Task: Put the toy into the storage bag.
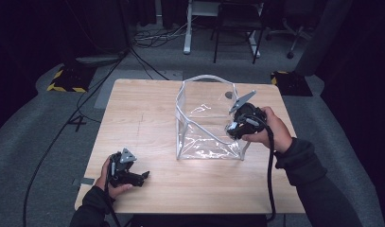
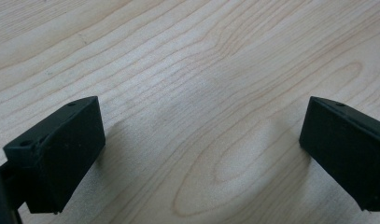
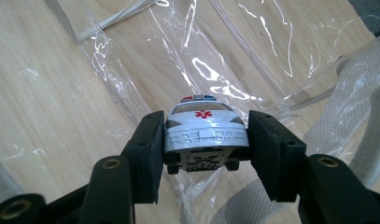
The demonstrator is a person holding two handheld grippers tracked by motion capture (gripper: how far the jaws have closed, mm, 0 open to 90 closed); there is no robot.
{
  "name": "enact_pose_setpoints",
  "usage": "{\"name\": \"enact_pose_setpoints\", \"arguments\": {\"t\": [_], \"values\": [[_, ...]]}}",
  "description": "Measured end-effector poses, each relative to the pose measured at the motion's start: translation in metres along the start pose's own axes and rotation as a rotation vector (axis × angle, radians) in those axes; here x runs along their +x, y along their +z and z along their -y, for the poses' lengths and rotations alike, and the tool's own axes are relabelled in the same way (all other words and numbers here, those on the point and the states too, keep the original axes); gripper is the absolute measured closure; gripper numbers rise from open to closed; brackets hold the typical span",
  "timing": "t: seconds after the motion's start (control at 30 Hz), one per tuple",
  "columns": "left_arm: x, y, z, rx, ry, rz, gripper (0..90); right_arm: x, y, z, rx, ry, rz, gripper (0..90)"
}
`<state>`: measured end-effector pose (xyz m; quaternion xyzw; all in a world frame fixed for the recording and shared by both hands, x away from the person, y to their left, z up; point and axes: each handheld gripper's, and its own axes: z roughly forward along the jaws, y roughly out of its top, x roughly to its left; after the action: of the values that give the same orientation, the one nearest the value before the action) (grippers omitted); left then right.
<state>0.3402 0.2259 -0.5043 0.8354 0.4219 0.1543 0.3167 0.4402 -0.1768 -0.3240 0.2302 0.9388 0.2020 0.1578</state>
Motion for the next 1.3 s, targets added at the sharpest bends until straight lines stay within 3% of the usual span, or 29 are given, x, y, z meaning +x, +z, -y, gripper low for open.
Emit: {"name": "enact_pose_setpoints", "arguments": {"t": [0.4, 1.3], "values": [[-0.0002, 0.0001, 0.0000, -0.002, -0.002, -0.001, 0.4, -0.0012, 0.0044, -0.0019, 0.031, 0.007, -0.011, 48.2], [-0.0005, 0.0000, 0.0001, 0.002, -0.007, 0.006, 0.5, -0.0014, 0.0069, -0.0028, -0.003, 0.026, -0.032, 47.4]]}}
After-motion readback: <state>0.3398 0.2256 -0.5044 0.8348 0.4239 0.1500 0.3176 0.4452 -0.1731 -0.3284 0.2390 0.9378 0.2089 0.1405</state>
